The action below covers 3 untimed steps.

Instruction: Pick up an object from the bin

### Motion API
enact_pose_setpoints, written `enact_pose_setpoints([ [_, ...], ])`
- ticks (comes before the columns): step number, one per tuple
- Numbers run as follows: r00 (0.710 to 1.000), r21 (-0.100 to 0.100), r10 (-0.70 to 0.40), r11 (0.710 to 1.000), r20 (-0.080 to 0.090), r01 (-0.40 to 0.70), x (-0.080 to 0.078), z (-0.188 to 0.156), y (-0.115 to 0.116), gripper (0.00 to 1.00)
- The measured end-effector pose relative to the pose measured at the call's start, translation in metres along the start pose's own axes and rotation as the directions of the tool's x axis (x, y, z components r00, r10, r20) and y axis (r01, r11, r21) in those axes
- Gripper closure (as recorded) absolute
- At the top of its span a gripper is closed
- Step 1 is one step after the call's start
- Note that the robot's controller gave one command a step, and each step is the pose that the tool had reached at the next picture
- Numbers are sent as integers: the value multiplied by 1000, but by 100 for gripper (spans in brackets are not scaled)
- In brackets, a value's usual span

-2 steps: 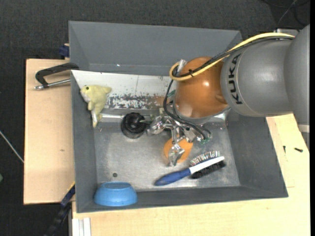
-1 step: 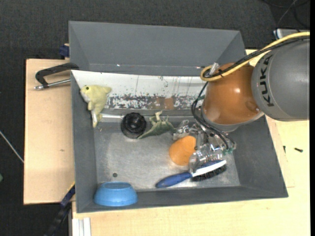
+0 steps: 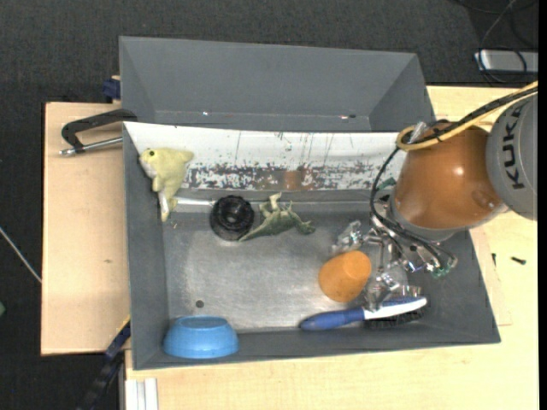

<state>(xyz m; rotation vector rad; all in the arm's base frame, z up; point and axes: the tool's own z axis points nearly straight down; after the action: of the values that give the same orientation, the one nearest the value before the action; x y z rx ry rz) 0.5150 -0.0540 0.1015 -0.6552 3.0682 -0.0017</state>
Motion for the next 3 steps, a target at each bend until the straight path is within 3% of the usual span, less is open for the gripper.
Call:
enact_pose_setpoints([
  [1, 992, 10, -126, 992, 12, 126, -21, 23, 23, 0],
  [2, 943, 3, -333, 943, 14, 333, -22, 28, -18, 0],
  [3, 943, 4, -333, 943, 15, 333, -23, 26, -18, 100],
])
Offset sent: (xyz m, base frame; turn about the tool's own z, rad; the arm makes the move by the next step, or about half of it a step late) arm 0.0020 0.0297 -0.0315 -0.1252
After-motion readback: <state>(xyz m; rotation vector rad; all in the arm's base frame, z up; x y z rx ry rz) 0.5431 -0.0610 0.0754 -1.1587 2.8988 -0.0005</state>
